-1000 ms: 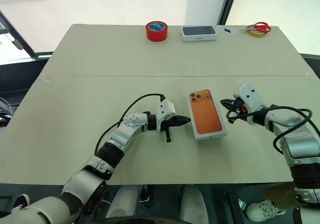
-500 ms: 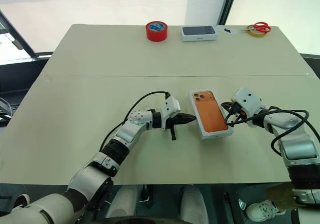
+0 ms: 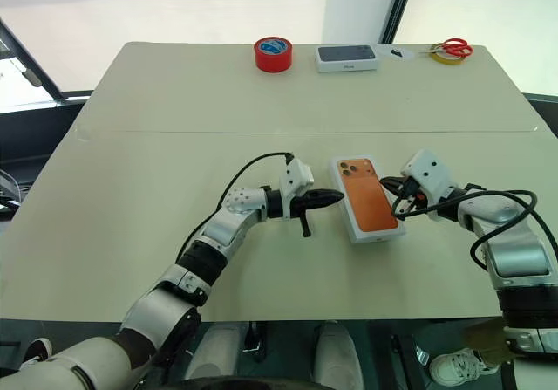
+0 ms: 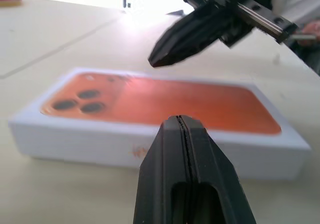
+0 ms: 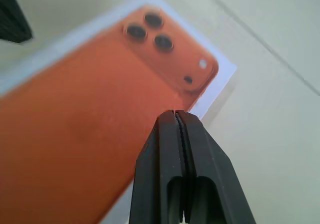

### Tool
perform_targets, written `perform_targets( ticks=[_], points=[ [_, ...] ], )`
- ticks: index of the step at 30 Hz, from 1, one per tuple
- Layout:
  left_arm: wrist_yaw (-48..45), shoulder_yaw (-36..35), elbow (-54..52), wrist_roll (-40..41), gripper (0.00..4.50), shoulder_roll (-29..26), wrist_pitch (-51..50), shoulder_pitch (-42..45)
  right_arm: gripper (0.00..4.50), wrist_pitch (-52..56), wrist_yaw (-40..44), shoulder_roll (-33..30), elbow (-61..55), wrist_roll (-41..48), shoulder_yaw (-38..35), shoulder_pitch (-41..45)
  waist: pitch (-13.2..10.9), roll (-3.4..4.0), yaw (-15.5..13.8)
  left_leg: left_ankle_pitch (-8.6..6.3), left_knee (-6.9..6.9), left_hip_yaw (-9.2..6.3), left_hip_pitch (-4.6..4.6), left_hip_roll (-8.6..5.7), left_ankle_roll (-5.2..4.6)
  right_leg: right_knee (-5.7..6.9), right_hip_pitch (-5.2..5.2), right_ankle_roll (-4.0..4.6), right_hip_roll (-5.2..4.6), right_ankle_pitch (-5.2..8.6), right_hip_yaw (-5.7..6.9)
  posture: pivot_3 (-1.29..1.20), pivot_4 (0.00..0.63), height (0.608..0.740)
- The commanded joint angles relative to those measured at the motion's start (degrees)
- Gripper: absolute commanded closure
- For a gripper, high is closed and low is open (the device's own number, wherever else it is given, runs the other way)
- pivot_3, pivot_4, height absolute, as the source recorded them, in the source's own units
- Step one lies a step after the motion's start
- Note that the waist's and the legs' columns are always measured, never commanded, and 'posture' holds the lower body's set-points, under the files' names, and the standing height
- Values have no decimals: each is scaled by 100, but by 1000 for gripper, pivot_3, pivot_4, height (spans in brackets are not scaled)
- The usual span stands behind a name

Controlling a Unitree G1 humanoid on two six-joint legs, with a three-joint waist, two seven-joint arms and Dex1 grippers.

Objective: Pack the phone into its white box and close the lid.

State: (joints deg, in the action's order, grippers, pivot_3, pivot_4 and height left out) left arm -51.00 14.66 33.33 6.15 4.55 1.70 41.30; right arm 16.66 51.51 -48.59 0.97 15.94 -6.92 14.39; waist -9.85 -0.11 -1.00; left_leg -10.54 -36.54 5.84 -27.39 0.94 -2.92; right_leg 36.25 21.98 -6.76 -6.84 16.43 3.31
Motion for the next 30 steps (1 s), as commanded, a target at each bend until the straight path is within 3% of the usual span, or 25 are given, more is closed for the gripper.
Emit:
perform_targets(
  ticks=[1,7,11,14,21,24,30],
  points=[
    [358,-17,276,-116,4500,248,220,384,4471,-85,318,-164,-412,27,1,-239,1,1,-8,-2,-5,0,0,0,-4,0,-3,0,0,0,1,0,150,740],
    [526,737,1361,-1124,4500,89,67,578,4471,-445,296,-285,-530,-635,428,-648,7,6,31,-21,-38,2,5,-1,-28,0,-19,0,1,0,3,0,150,740],
    [-169,495,1236,-626,4500,25,-760,521,4471,312,450,-193,-560,-165,273,-517,28,-5,27,-34,-46,-9,25,2,-19,-7,-29,16,0,9,9,0,150,740],
    [-299,100,752,-281,3660,-193,-576,483,3627,512,409,-70,-562,161,25,-360,28,-5,31,-37,-44,-15,35,2,-19,-13,-44,22,-13,12,9,0,150,740],
    [-818,-599,-1400,357,89,-1692,-956,-361,8,313,780,-58,-684,986,-950,-550,17,17,66,-24,-29,-10,16,2,-16,-6,-36,2,-16,1,4,0,150,740],
    [-871,-995,-2214,672,34,-2411,-1444,-821,0,168,1094,-181,-735,1224,-1476,-903,18,19,24,-26,-26,-10,17,1,-13,-8,-40,1,-17,1,5,0,150,740],
    [-985,-1850,-3293,1285,34,-3564,-2010,-1734,0,-526,1332,-334,-378,996,-1815,-1284,18,20,60,-36,-28,-9,35,-6,-13,-14,-38,23,-25,11,0,0,150,740]
  ],
)
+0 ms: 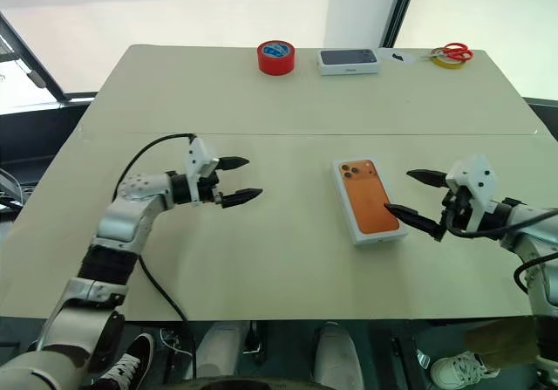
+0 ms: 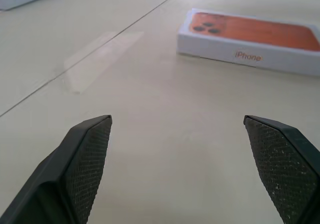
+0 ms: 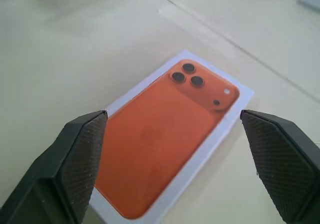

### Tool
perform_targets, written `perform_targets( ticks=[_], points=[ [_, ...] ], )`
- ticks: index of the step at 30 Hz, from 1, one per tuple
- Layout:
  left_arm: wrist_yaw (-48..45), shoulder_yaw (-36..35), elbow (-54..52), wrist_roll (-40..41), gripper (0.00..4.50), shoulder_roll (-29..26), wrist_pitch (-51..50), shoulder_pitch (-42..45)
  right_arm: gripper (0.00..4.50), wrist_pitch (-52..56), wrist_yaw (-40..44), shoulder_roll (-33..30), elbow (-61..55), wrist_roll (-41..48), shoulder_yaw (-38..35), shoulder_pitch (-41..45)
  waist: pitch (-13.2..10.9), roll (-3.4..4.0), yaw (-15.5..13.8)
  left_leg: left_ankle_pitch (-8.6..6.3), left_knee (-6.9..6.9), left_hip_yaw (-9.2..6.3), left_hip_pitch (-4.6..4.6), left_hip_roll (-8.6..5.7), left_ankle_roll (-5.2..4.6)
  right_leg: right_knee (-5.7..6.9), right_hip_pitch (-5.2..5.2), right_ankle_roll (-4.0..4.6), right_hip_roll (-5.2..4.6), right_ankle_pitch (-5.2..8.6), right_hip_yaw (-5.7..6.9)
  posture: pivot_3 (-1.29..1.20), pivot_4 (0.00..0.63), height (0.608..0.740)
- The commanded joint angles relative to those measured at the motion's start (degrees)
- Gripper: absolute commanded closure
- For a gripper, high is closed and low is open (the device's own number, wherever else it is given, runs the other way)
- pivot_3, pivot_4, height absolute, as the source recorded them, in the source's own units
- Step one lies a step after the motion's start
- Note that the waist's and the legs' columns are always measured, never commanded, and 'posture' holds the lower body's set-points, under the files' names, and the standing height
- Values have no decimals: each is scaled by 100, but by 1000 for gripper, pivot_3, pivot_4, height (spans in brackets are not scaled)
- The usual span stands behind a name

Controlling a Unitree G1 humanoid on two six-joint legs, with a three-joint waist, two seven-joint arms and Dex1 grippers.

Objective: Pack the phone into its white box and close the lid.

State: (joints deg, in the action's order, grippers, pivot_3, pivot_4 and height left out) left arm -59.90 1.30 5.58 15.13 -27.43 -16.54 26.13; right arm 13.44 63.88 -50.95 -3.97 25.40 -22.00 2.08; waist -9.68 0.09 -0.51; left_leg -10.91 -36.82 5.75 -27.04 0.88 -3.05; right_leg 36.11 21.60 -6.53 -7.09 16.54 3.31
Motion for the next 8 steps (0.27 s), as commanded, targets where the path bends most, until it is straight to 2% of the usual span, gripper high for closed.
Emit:
perform_targets(
  ticks=[1,8],
  points=[
    [-108,-585,-610,485,34,-472,-265,-327,0,-216,108,-90,153,82,-329,-60,0,1,15,0,3,0,3,1,1,0,0,0,0,0,-1,0,150,740],
    [-42,-1097,-865,867,34,-1061,-682,-1055,0,-434,142,-90,300,-60,-159,14,0,1,-8,9,63,20,59,-6,16,-13,-19,4,-15,2,-9,0,150,740]
  ],
)
